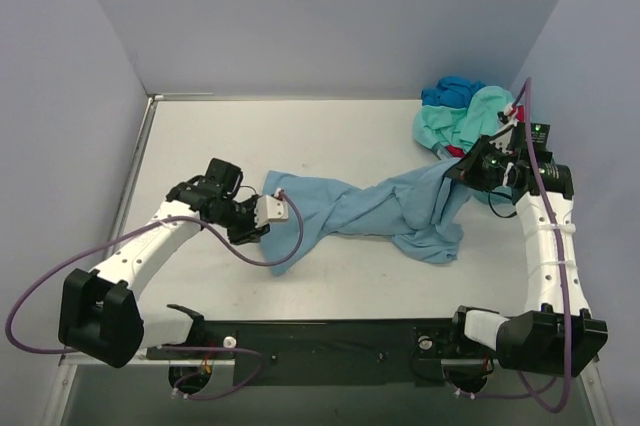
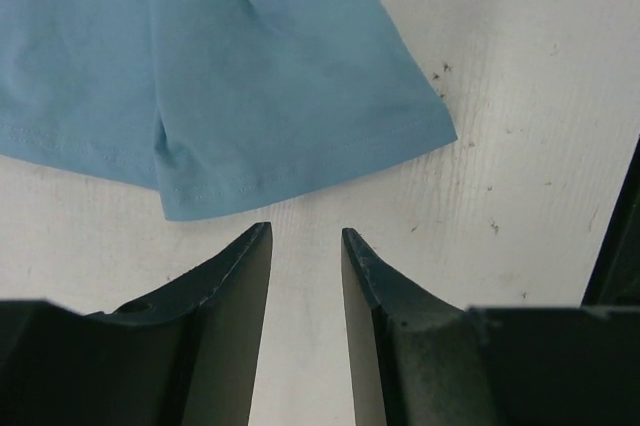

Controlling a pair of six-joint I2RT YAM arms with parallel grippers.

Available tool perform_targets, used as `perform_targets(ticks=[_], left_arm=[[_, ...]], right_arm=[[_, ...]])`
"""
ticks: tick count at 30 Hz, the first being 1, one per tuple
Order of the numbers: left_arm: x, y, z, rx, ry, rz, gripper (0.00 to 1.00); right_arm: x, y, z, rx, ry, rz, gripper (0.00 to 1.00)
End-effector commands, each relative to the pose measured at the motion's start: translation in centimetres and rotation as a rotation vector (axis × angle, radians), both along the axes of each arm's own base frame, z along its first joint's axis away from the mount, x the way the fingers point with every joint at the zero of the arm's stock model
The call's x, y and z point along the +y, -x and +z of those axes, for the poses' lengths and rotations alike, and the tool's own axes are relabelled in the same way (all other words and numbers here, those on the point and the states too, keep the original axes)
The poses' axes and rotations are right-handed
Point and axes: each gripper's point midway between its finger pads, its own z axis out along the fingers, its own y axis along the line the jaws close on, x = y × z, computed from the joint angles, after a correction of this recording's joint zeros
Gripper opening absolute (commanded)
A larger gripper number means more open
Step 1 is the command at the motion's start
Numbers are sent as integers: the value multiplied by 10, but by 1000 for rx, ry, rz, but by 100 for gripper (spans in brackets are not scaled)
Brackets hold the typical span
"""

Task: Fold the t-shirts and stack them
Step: Flatten out the tshirt

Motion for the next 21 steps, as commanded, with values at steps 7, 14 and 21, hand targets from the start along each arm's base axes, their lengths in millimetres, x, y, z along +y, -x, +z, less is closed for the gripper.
perform_targets(ticks=[7, 14, 21], left_arm=[[-55, 74, -32, 82, -12, -65, 37], [-43, 38, -68, -67, -127, 73, 52], [-68, 55, -79, 54, -25, 61, 56]], right_arm=[[-4, -5, 1, -41, 31, 3, 0], [-3, 3, 1, -49, 39, 10, 0], [-3, 9, -1, -49, 41, 0, 0]])
